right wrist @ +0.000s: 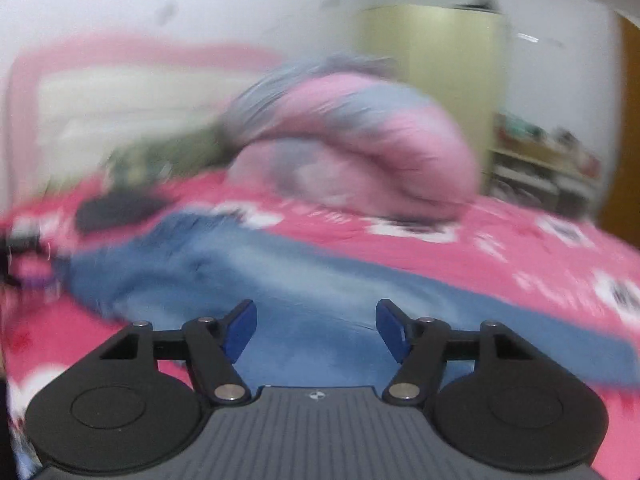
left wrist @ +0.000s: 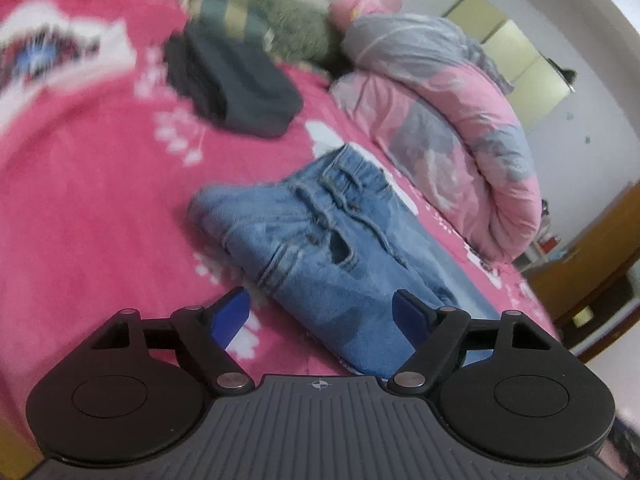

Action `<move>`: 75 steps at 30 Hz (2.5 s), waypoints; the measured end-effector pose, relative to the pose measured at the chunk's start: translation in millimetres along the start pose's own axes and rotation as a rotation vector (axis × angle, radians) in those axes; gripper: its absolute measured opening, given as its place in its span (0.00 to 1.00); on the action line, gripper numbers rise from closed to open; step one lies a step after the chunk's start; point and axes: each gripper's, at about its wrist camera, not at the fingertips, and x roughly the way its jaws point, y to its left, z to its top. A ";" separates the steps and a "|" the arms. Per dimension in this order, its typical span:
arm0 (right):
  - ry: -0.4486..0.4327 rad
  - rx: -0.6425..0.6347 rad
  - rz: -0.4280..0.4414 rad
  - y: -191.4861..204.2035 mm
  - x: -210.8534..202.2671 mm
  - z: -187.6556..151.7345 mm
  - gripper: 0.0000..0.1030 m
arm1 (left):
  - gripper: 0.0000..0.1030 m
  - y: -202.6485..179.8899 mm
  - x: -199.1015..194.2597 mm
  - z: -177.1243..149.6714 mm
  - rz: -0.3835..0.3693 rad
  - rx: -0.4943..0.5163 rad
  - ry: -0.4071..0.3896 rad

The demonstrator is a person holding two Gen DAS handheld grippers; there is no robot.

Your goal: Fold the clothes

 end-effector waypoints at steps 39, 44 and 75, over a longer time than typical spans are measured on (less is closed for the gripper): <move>0.296 -0.342 0.448 3.1 25.0 40.5 0.01 | 0.02 -59.7 -7.2 -24.8 -0.104 0.922 0.018; 0.331 -0.345 0.540 51.2 -37.1 -4.9 0.01 | 0.02 -33.8 -19.3 -27.8 -0.061 0.862 0.051; 0.146 -0.425 0.250 204.4 47.0 -11.0 0.07 | 0.05 47.2 13.7 79.7 -0.085 -0.175 0.008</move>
